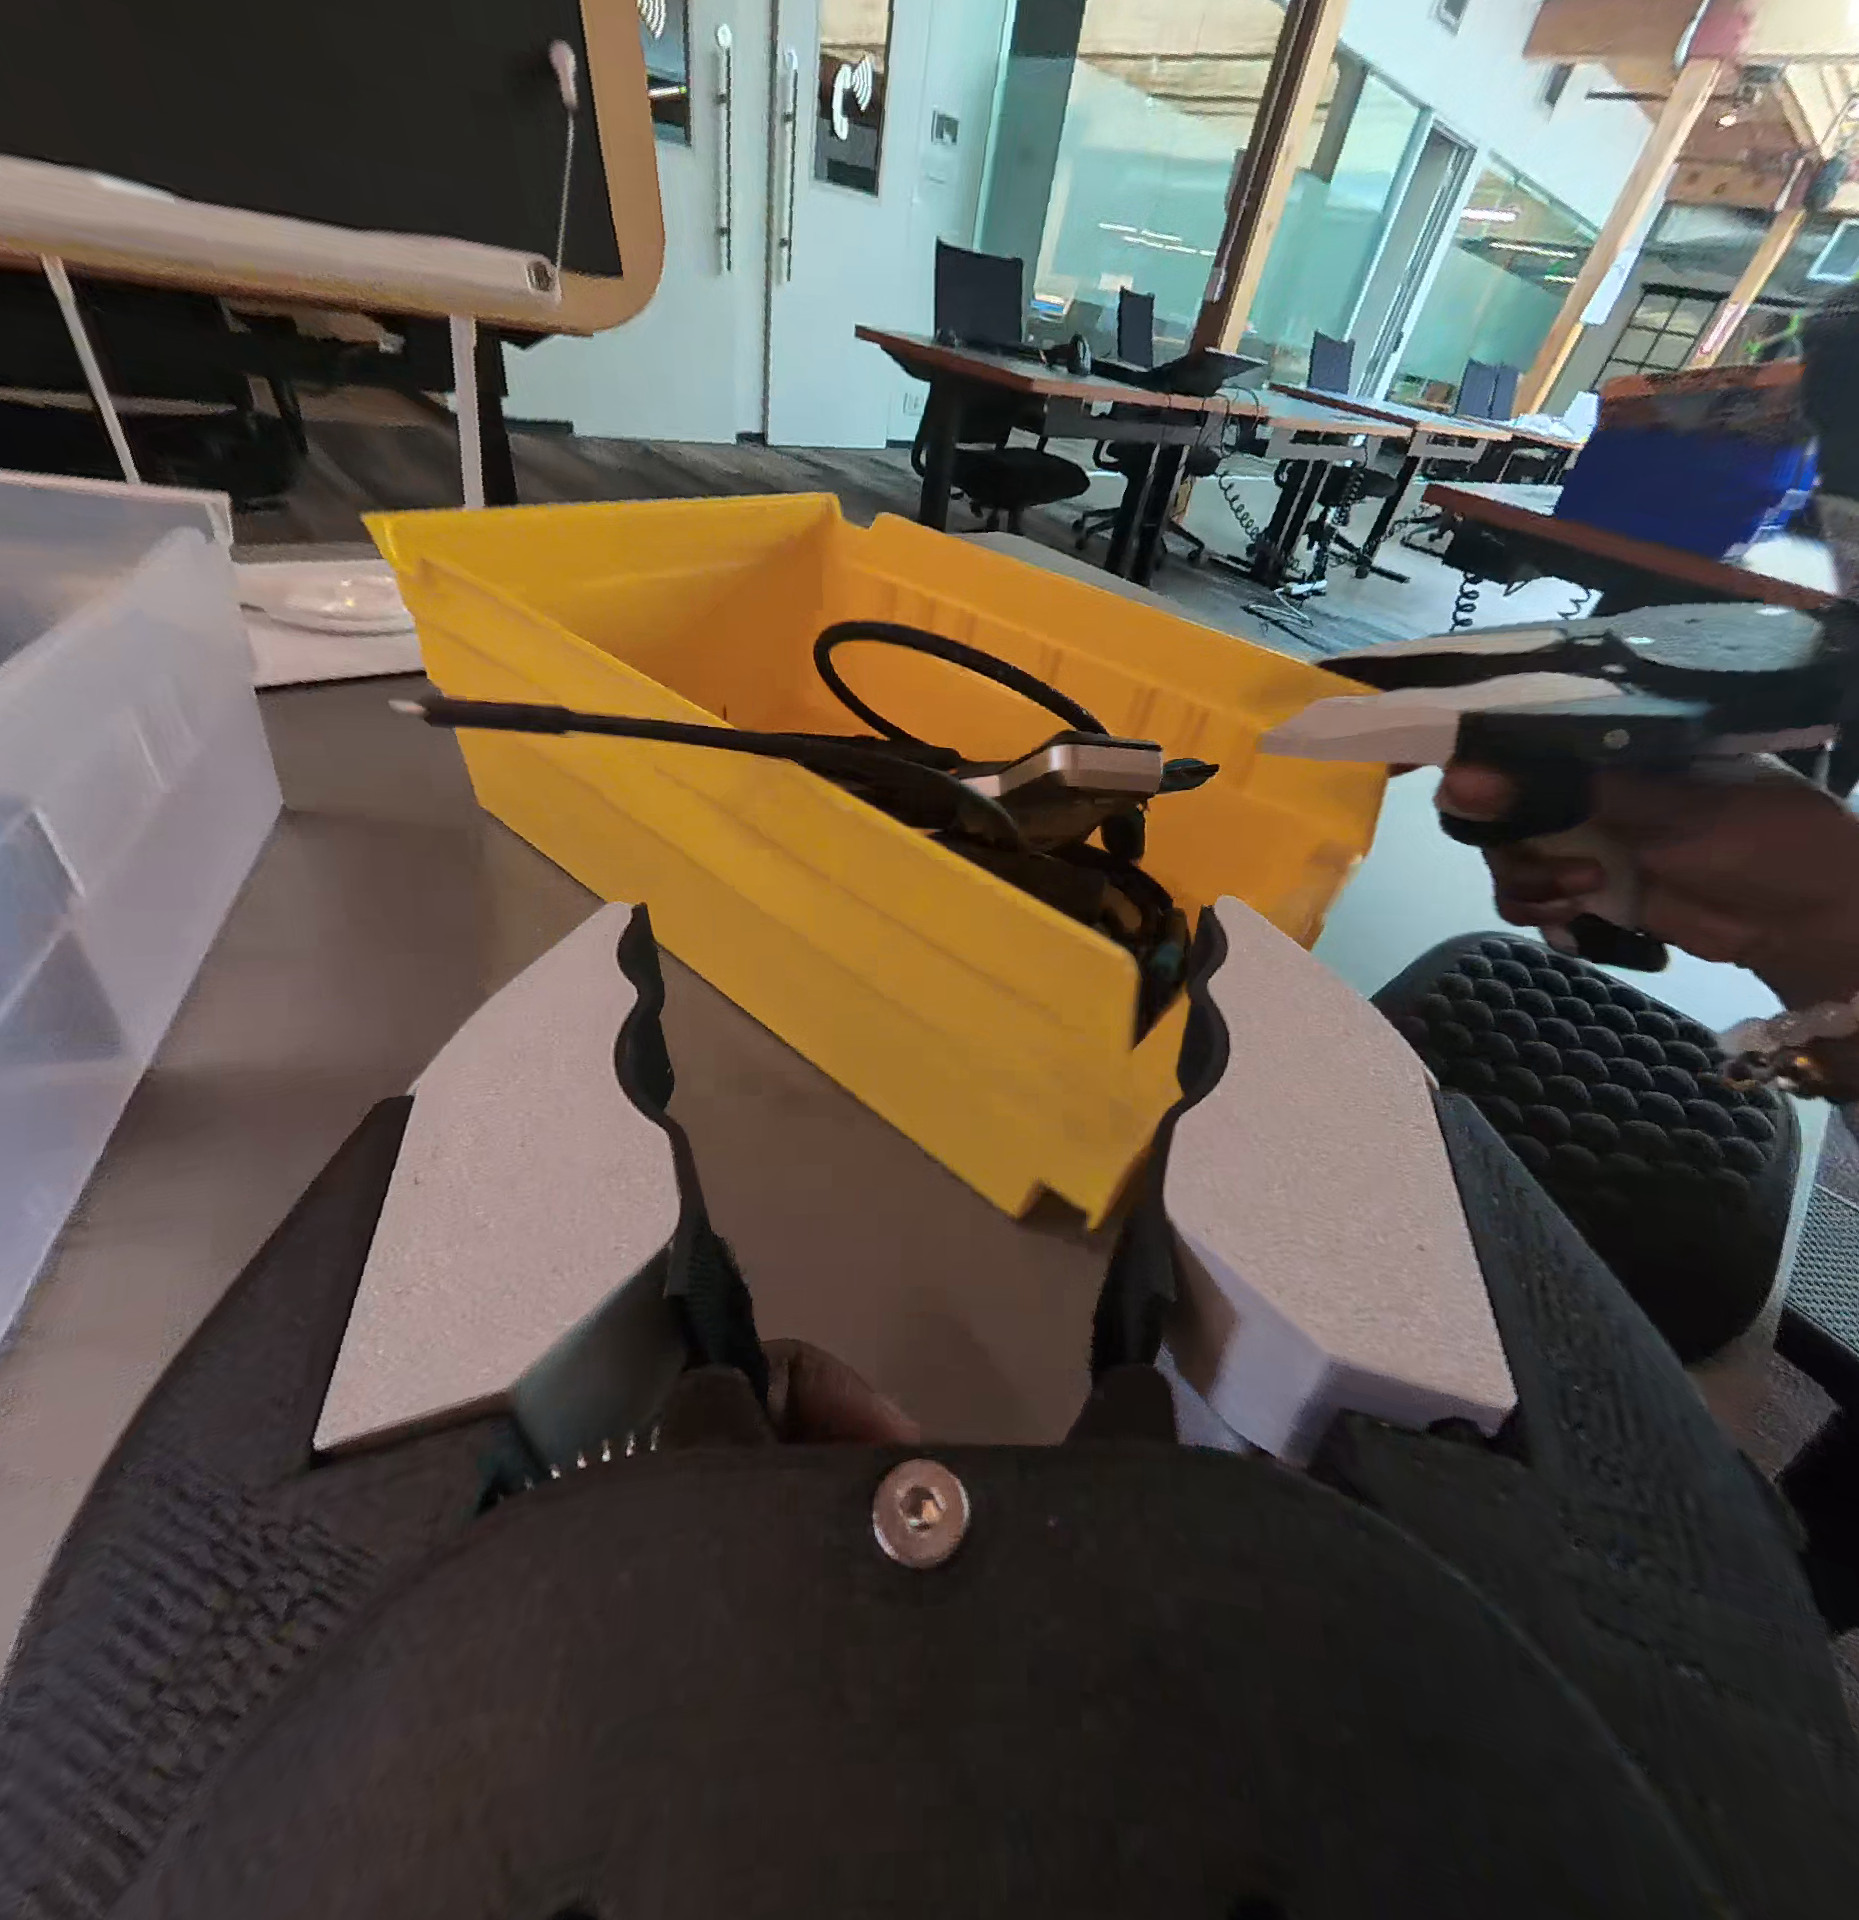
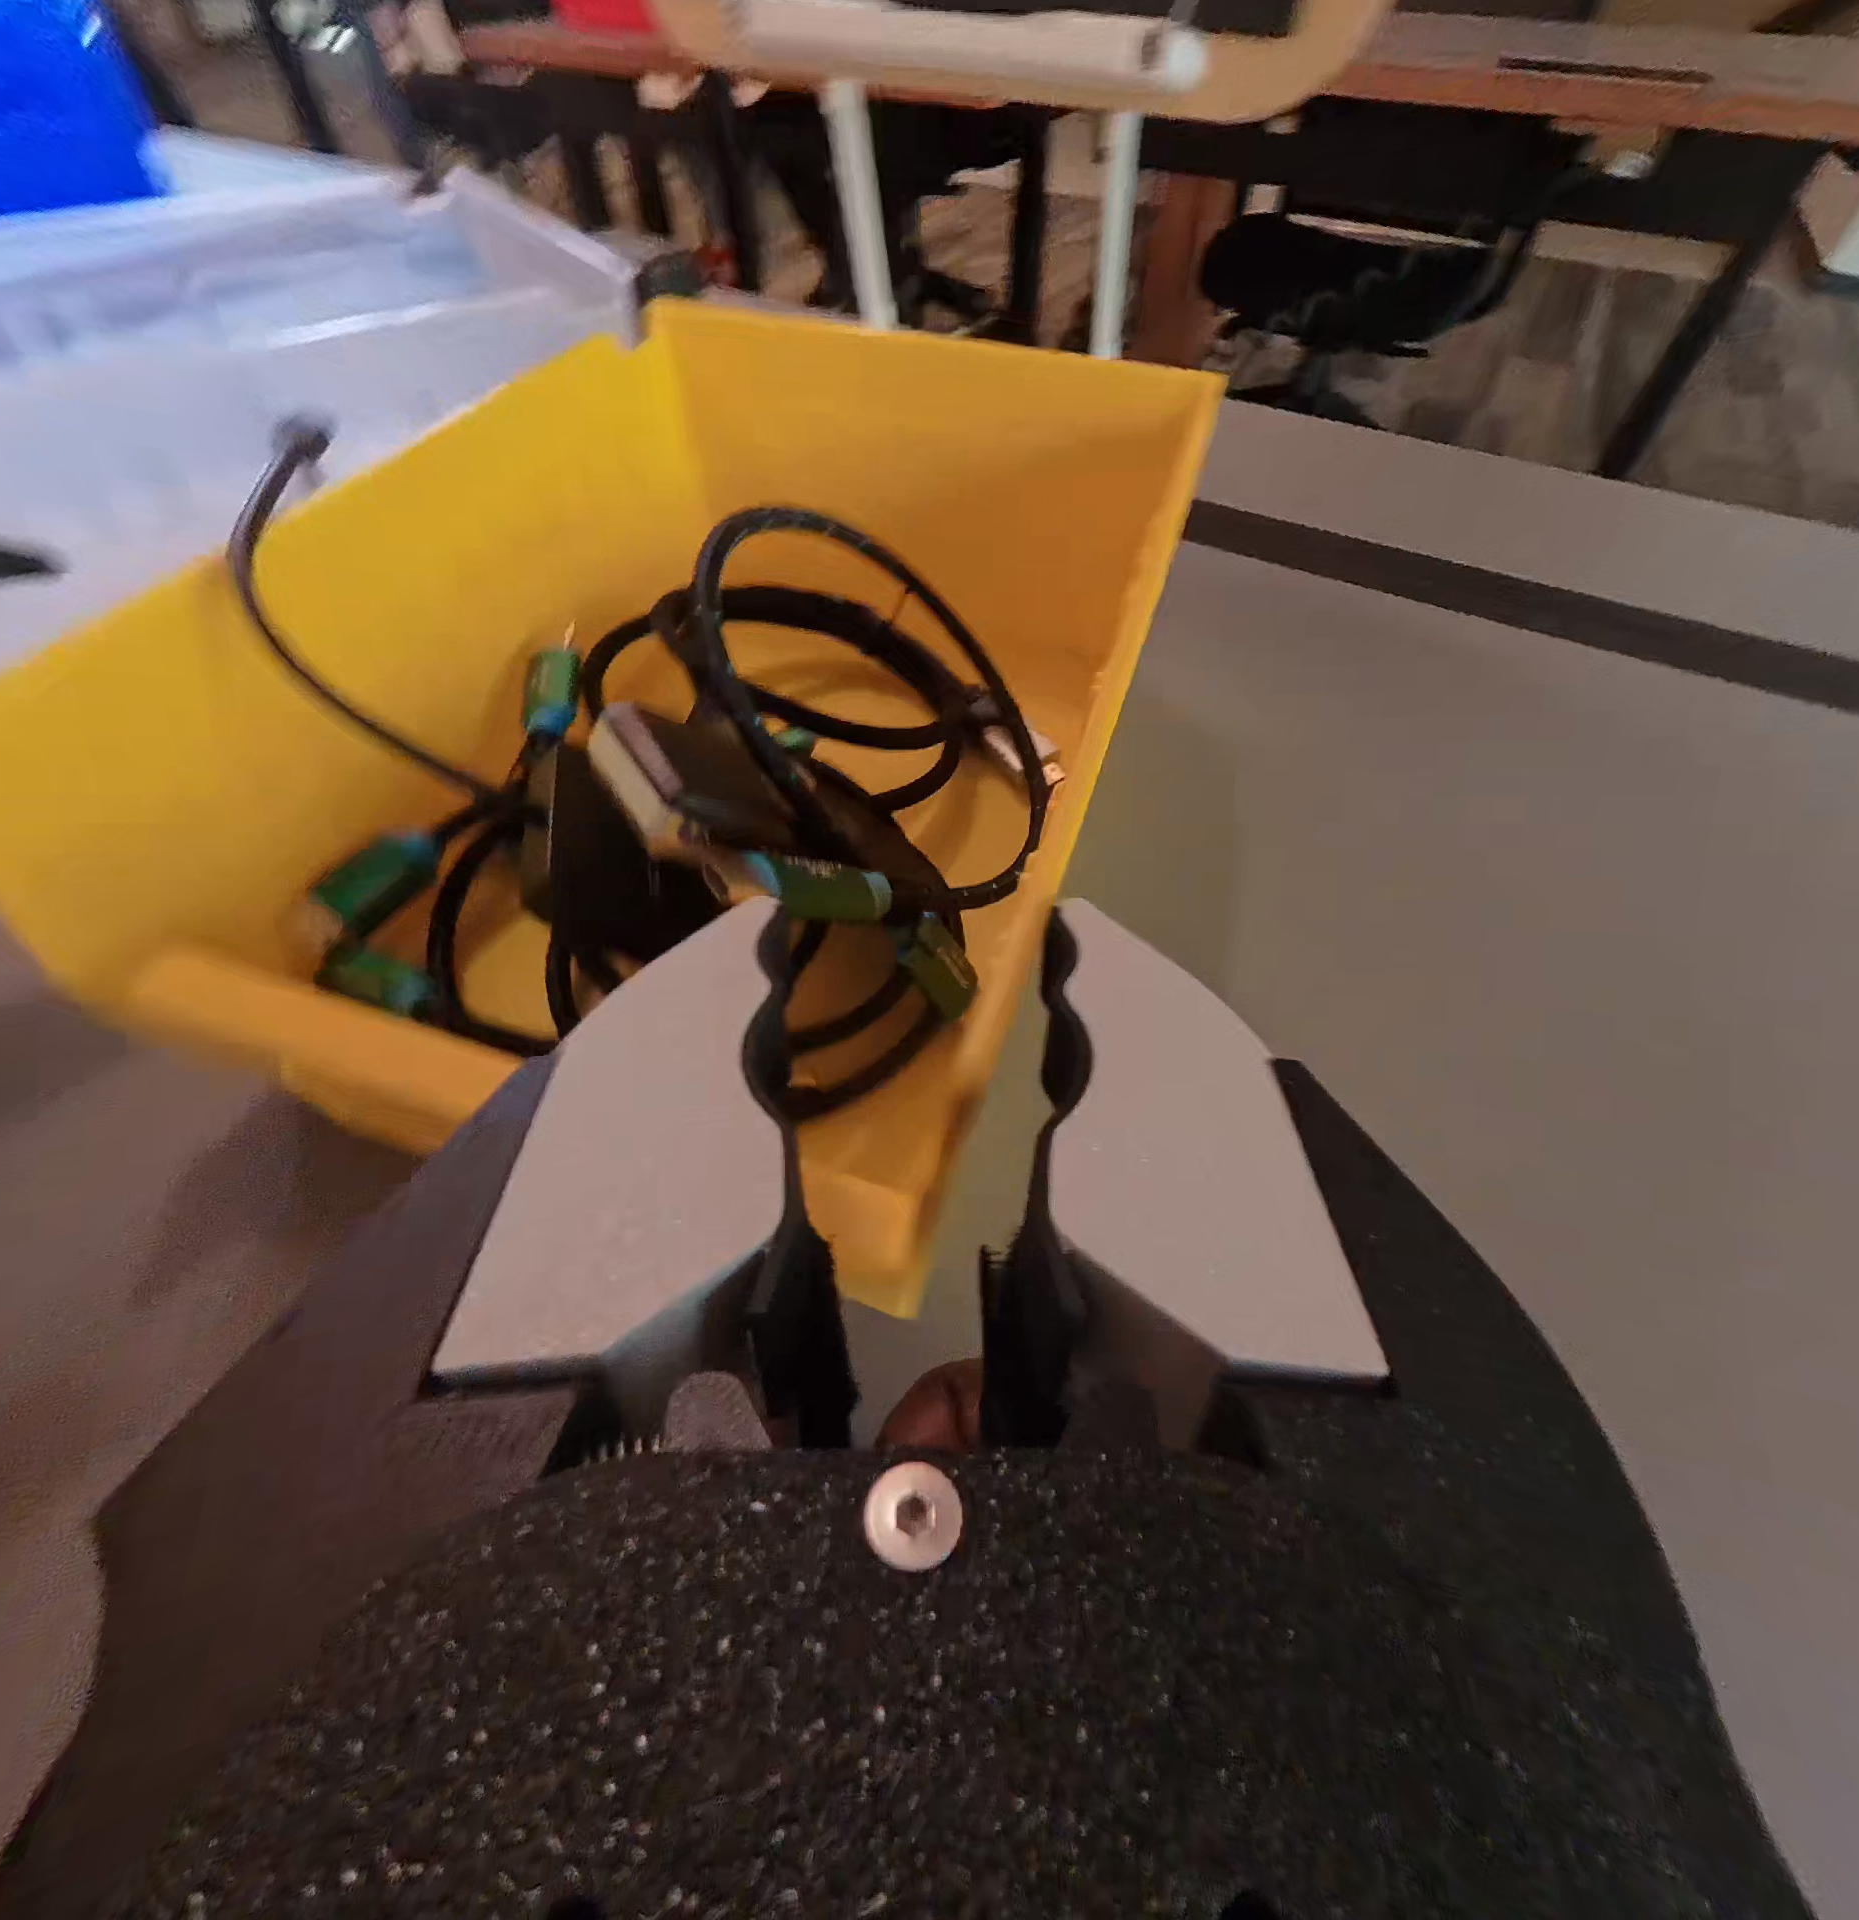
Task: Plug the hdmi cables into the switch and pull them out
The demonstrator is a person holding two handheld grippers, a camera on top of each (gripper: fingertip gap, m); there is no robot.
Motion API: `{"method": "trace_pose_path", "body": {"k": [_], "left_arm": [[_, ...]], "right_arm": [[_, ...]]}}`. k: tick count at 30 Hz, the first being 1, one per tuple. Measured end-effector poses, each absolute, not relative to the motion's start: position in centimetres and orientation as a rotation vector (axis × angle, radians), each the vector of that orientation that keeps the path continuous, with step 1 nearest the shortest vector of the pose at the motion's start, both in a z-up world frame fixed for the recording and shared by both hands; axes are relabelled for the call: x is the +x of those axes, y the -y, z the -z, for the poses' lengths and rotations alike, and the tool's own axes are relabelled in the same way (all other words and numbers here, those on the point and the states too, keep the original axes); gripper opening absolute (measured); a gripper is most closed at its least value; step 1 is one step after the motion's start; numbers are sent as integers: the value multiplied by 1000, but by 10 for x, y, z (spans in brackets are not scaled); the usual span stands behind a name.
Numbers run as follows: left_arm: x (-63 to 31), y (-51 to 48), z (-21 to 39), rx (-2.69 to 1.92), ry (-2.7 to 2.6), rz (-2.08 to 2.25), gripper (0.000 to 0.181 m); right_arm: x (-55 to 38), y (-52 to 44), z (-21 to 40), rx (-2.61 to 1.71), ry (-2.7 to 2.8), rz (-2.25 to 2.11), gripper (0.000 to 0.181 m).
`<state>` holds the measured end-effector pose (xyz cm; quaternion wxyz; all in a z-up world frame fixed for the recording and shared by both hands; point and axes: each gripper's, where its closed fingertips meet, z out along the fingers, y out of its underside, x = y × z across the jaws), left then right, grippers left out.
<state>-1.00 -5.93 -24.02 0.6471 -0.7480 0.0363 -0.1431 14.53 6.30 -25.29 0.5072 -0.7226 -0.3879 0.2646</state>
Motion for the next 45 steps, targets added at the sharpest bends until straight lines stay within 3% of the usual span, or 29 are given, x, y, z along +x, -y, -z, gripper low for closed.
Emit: {"method": "trace_pose_path", "body": {"k": [2, 5, 8, 9, 10, 11, 13, 15, 24, 30, 38, 45], "left_arm": [[-8, 56, 250, -1748, -55, 347, 96], [-12, 52, 269, -1854, -21, 350, 93], [-17, 48, 275, -1895, 6, 337, 65], [-21, 46, 277, -1911, 6, 293, 49], [-26, 43, 278, -1921, -3, 236, 37], [-28, 41, 278, -1930, -18, 185, 34], [-38, 37, 276, -1940, -57, 31, 26], [-47, 37, 269, -1898, -77, -66, 18], [-62, 72, 169, -1550, -127, -241, 15], [-125, 132, 124, -1562, -22, -402, 15], [-240, 270, 109, -1633, 264, -760, 15], [-303, 363, 152, -1685, 497, -838, 14]], "right_arm": [[141, -50, 252, -1717, 973, -689, 36], [137, -50, 251, -1731, 826, -724, 62], [129, -44, 278, -1856, 881, -595, 69], [128, -41, 292, -1911, 941, -504, 66], [128, -40, 304, -1951, 1003, -401, 52], [125, -39, 305, -1940, 1021, -343, 26], [128, -45, 300, -1894, 1008, -172, 13], [121, -41, 292, -1815, 999, -168, 12], [106, -9, 203, -1434, 796, -196, 11], [31, 26, 151, -1305, 903, -338, 13], [-136, 115, 143, -1143, 1150, -704, 13], [-230, 200, 188, -1103, 1355, -864, 15]]}}
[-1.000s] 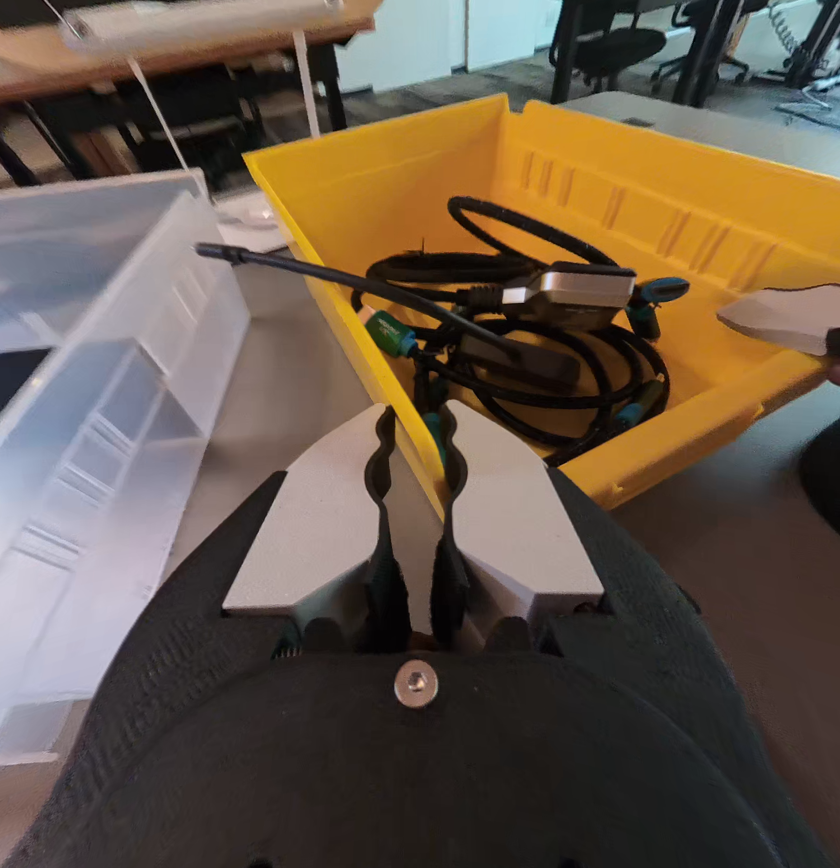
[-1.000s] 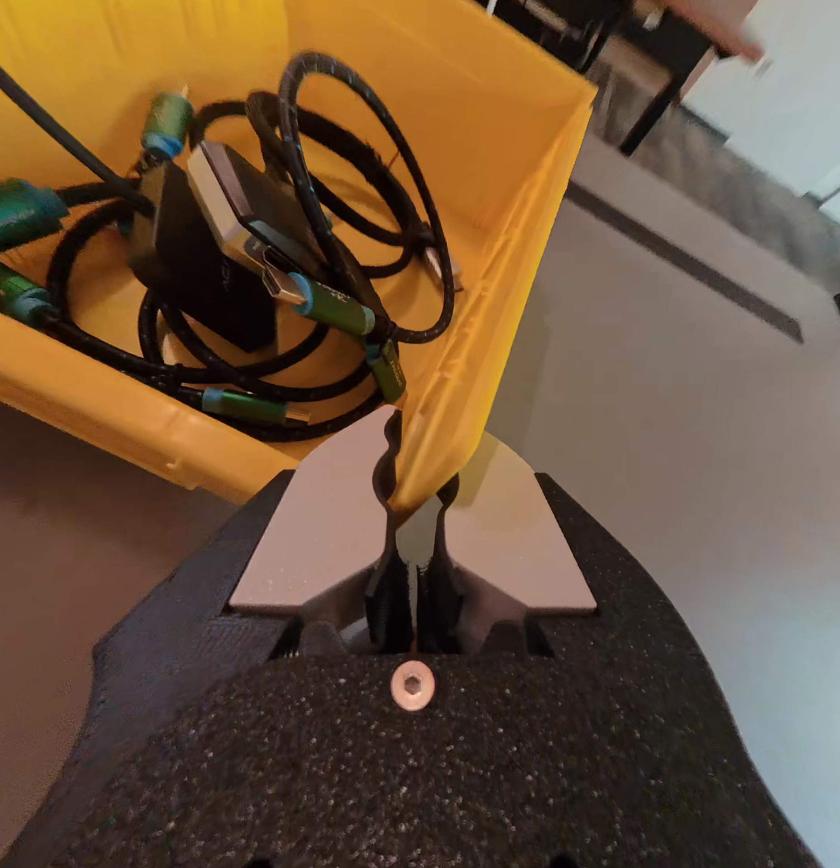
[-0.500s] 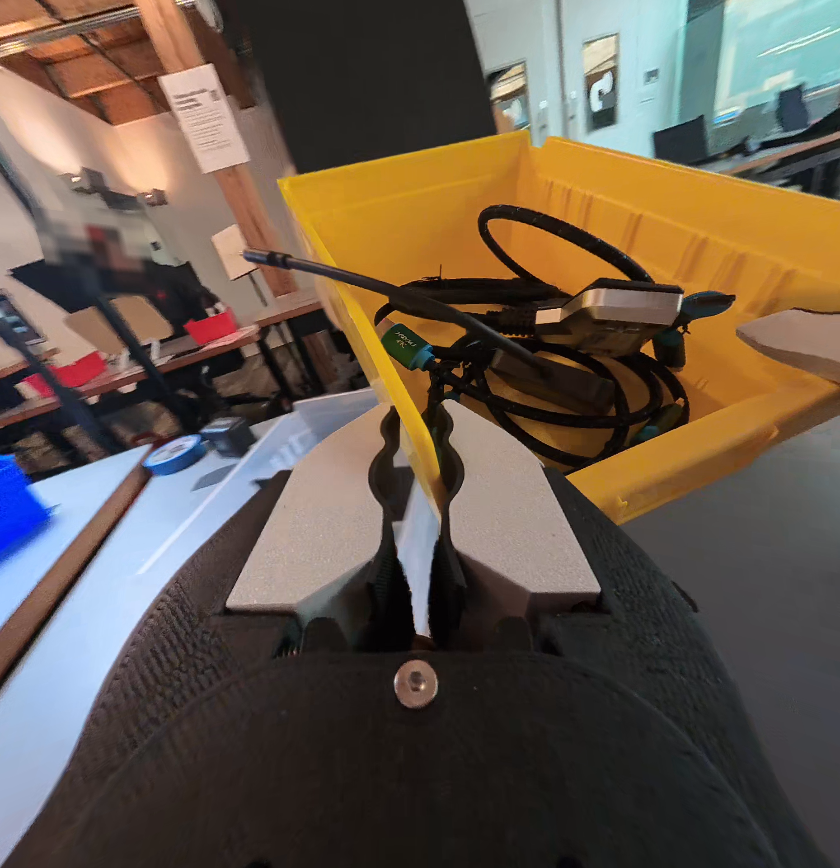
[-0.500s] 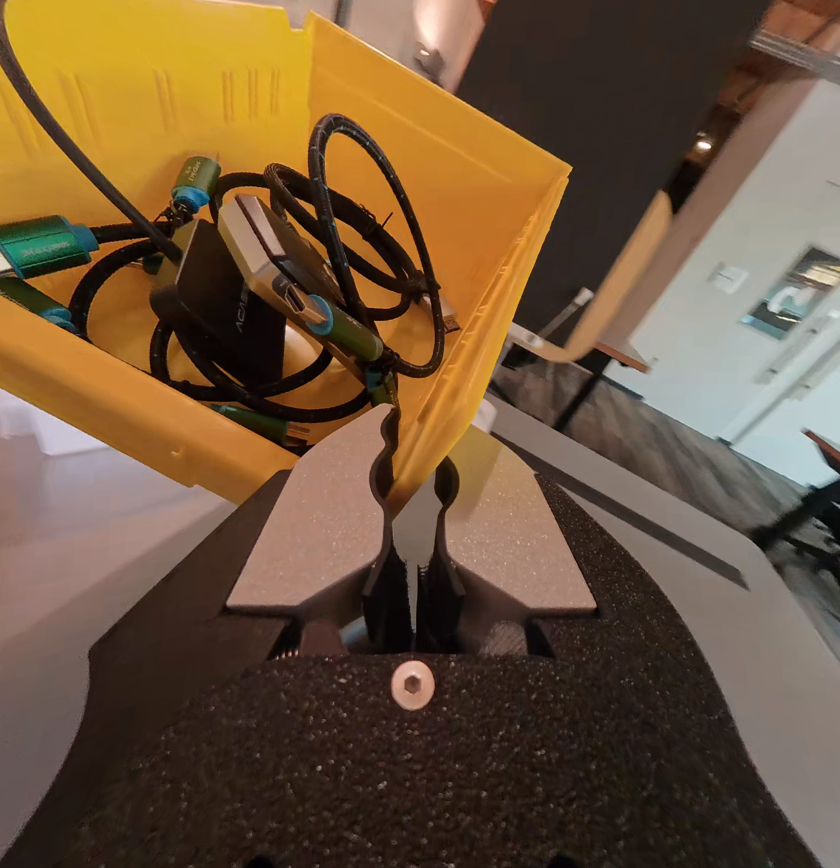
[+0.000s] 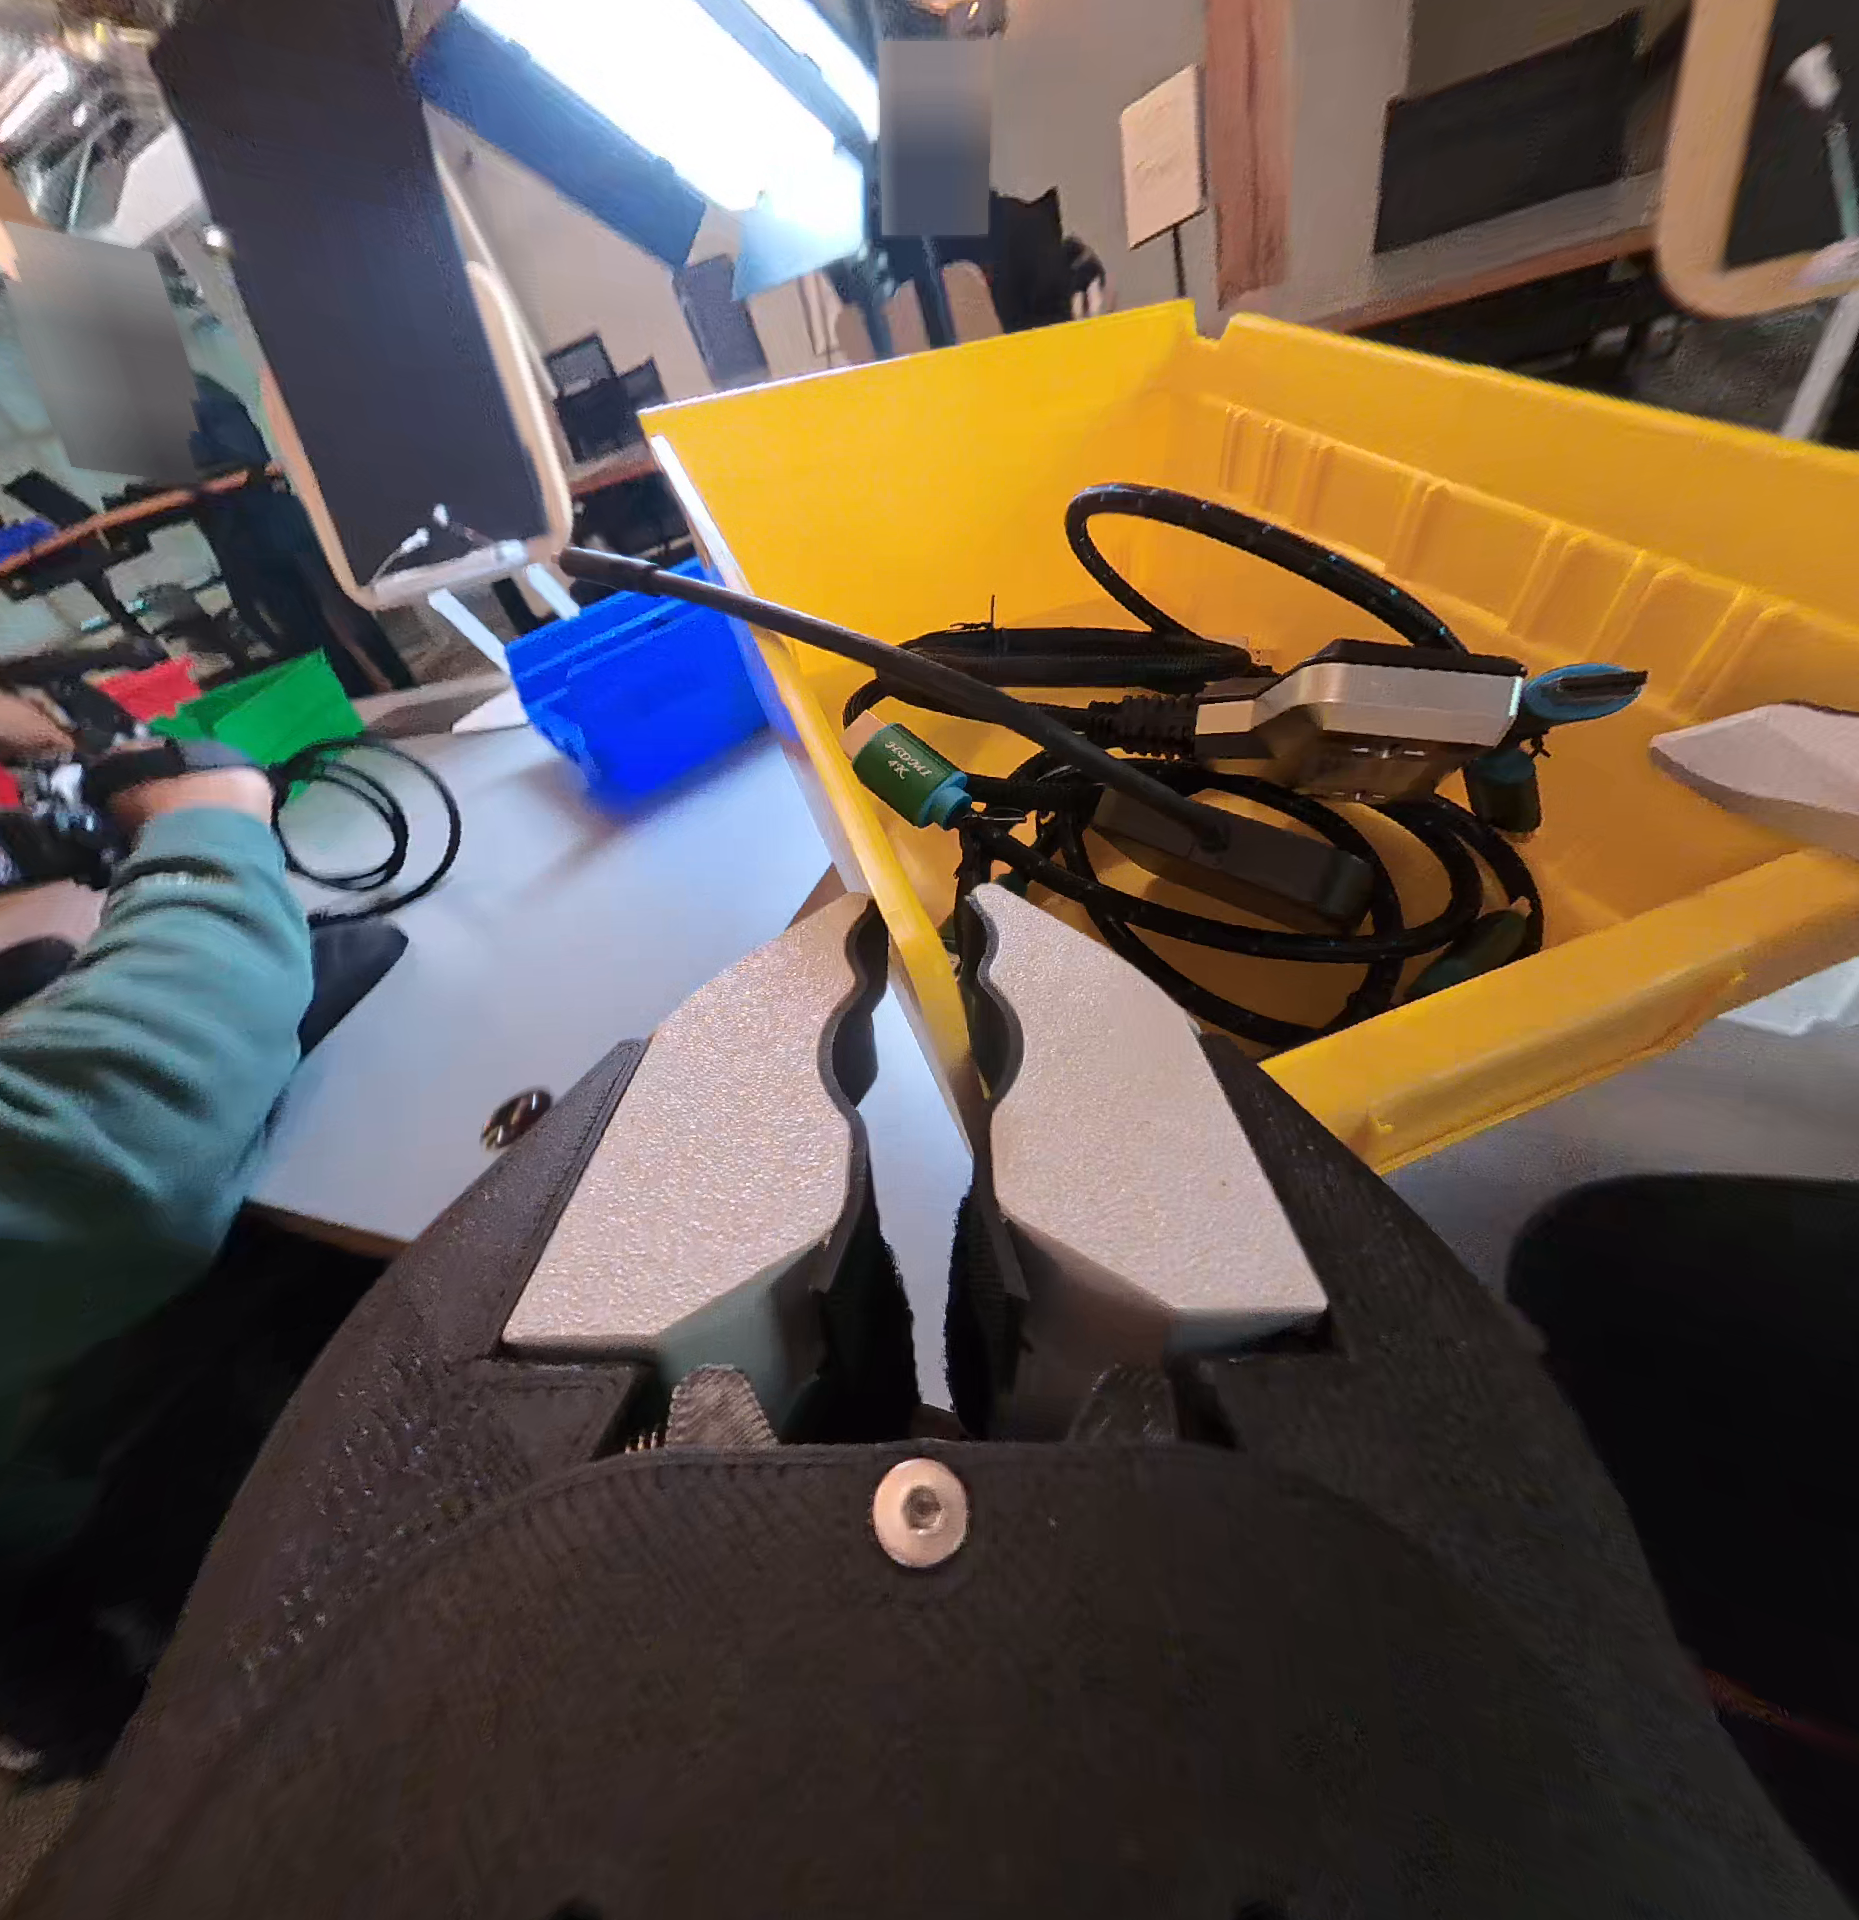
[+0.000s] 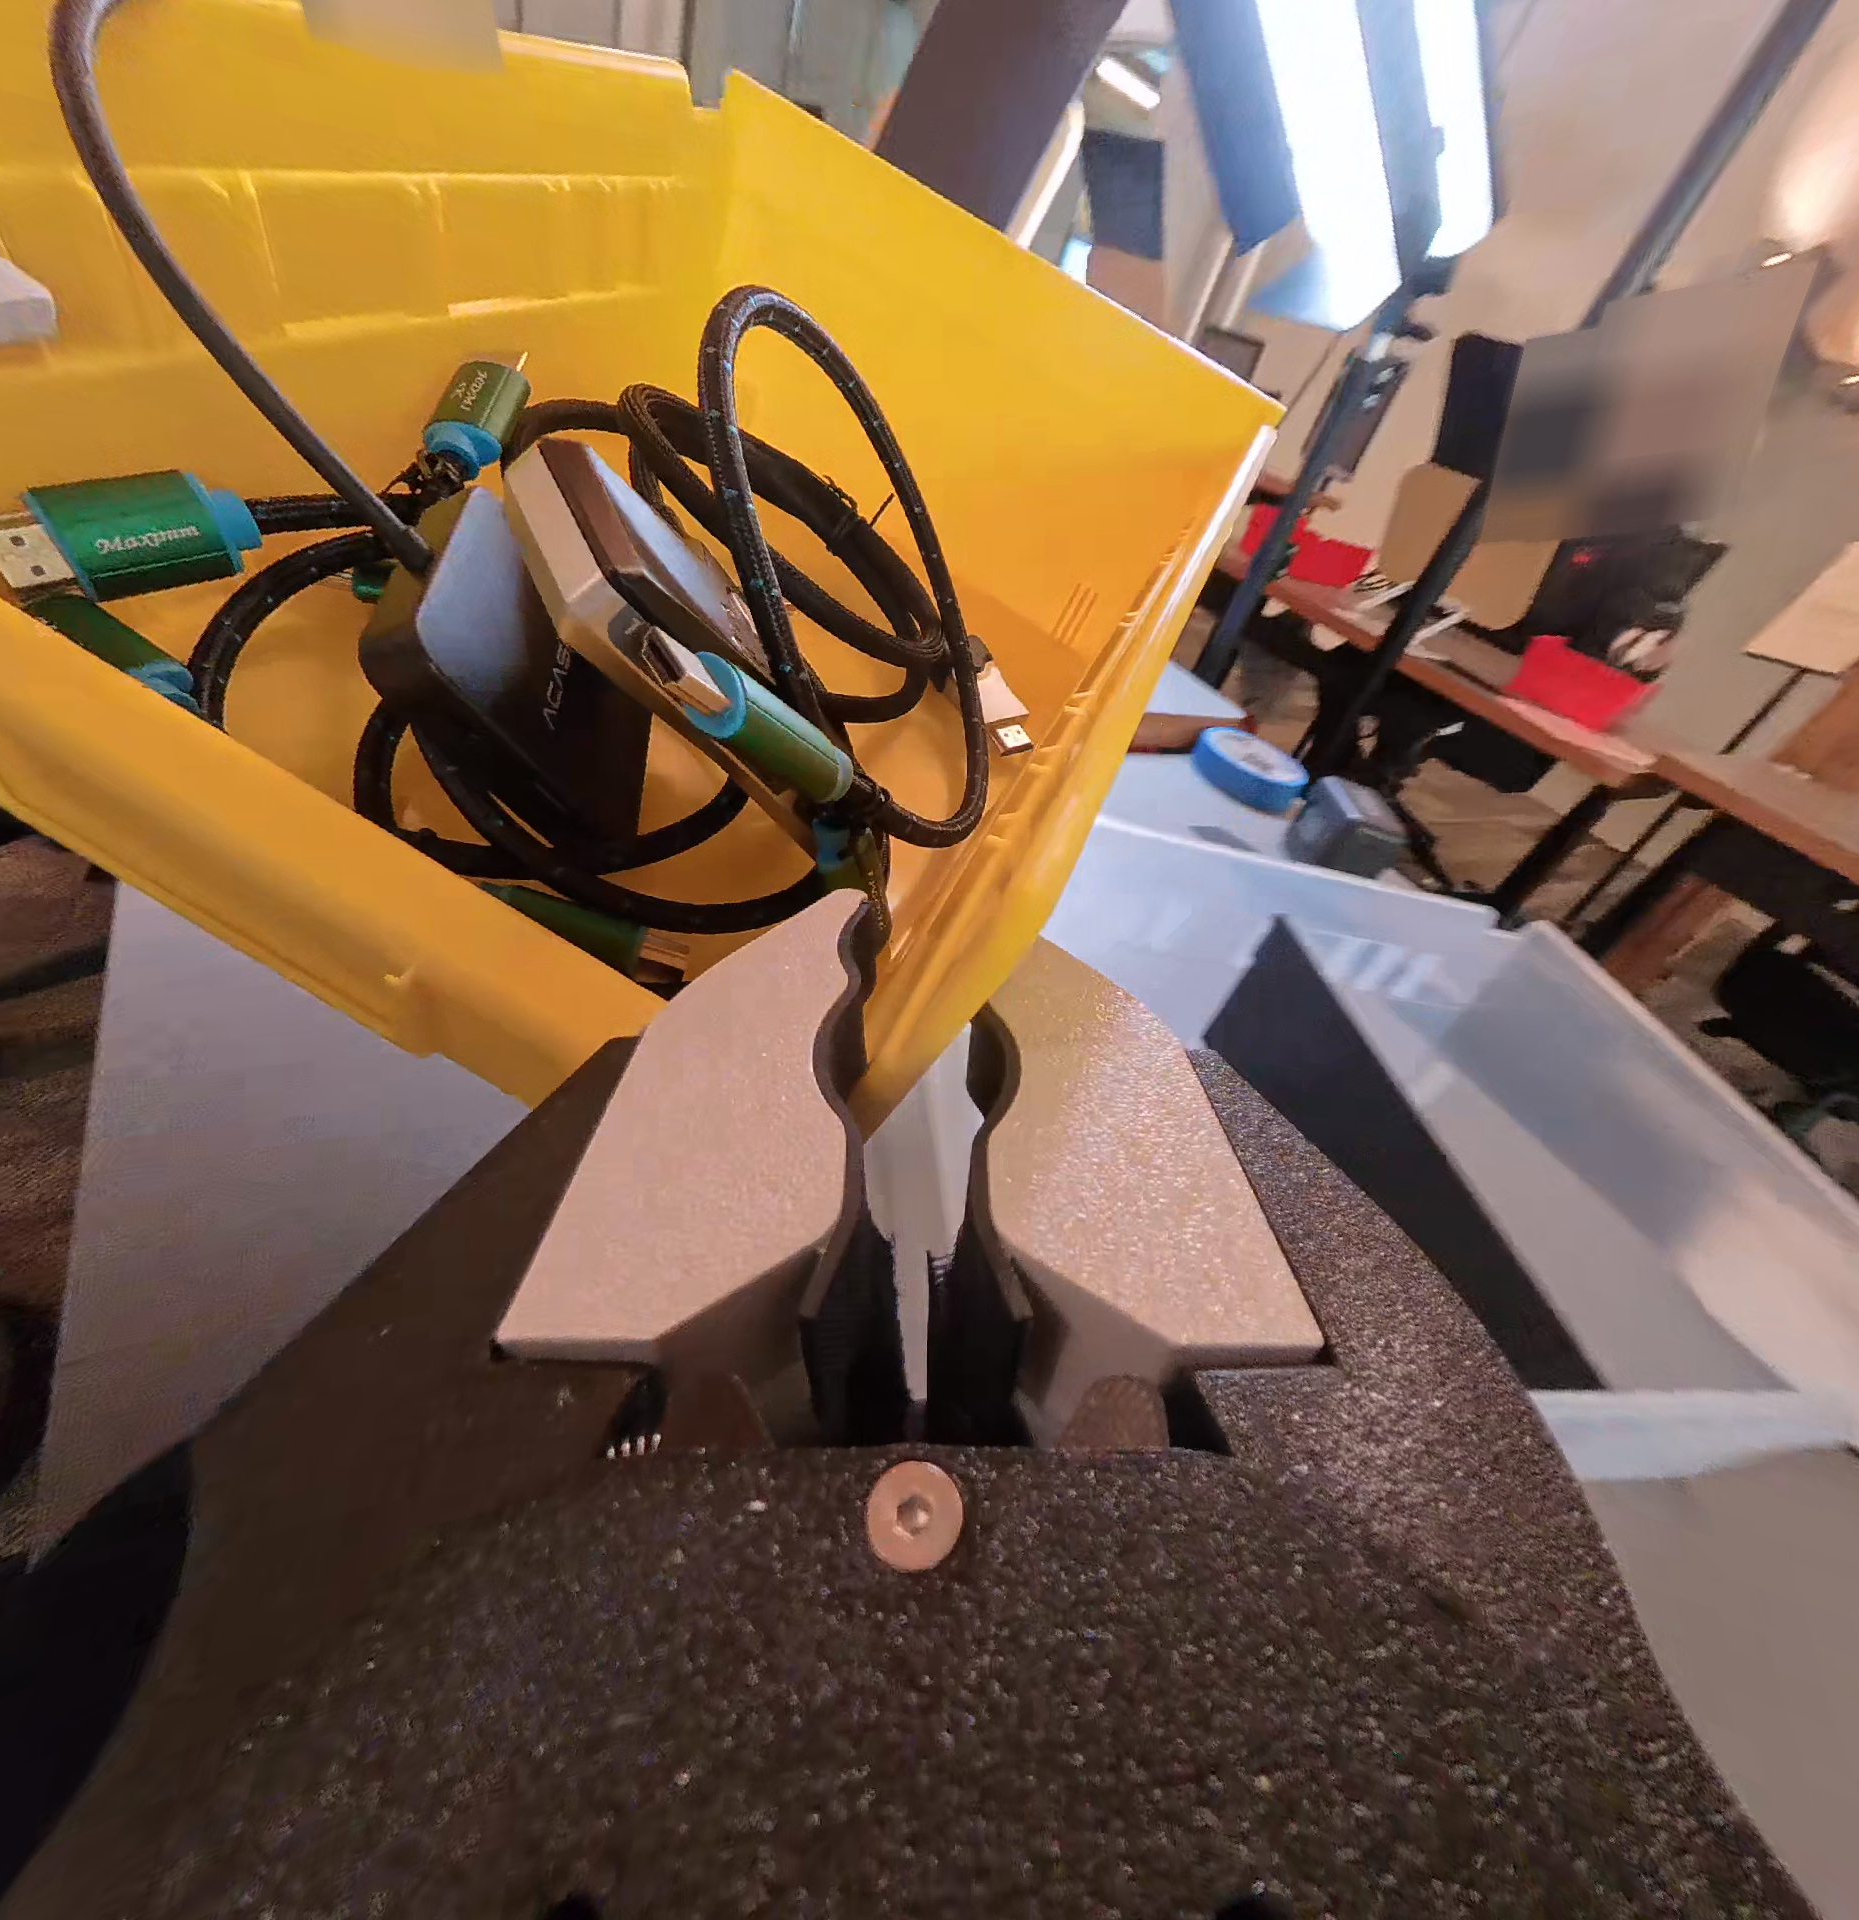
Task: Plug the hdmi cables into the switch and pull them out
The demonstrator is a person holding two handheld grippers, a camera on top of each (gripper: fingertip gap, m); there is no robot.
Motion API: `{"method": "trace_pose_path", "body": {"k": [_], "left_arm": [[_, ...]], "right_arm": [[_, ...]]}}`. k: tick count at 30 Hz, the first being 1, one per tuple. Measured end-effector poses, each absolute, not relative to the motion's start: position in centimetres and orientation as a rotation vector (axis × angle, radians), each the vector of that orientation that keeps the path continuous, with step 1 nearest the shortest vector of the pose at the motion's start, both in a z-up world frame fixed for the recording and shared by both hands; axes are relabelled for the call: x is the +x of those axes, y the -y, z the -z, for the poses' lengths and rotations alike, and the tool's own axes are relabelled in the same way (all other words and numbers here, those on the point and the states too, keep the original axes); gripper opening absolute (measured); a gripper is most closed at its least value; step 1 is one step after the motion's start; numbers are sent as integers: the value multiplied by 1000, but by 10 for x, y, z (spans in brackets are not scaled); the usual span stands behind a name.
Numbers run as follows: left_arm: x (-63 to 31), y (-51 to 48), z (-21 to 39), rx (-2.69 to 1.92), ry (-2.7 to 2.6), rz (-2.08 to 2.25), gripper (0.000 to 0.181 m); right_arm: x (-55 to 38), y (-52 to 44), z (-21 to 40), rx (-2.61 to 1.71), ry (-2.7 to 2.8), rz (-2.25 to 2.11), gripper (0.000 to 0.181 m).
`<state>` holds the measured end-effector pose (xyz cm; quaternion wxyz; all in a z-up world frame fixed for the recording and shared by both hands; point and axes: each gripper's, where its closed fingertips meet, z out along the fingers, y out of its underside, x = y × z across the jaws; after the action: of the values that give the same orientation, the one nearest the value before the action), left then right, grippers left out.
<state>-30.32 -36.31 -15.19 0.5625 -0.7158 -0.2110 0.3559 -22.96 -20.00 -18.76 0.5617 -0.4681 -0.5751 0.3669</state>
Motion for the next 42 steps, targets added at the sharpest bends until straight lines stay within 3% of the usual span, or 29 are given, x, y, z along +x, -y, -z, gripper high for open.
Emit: {"method": "trace_pose_path", "body": {"k": [12, 15, 17, 20, 23, 28, 32, 37, 42], "left_arm": [[-348, 363, 254, -1789, 601, -623, 15], [-352, 360, 263, -1782, 628, -568, 18], [-357, 364, 237, -1626, 674, -557, 44], [-369, 391, 191, -1370, 774, -656, 80], [-359, 406, 149, -1142, 777, -755, 84], [-325, 361, 127, -1151, 636, -775, 82], [-274, 295, 116, -1181, 469, -523, 79], [-171, 196, 132, -1278, 292, 109, 77], [-179, 122, 207, -1590, 341, -152, 83]], "right_arm": [[-261, 206, 266, -1225, 1559, -713, 18], [-256, 213, 278, -1188, 1720, -731, 42], [-247, 219, 247, -1090, 1654, -837, 69], [-219, 190, 189, -1011, 1385, -811, 81], [-190, 120, 170, -1081, 1123, -625, 97], [-180, 54, 242, -1351, 1243, -321, 129], [-133, 35, 255, -1462, 1171, -344, 100], [-58, 0, 272, -1648, 1029, -509, 86], [-58, -13, 248, -1637, 956, -597, 75]]}}
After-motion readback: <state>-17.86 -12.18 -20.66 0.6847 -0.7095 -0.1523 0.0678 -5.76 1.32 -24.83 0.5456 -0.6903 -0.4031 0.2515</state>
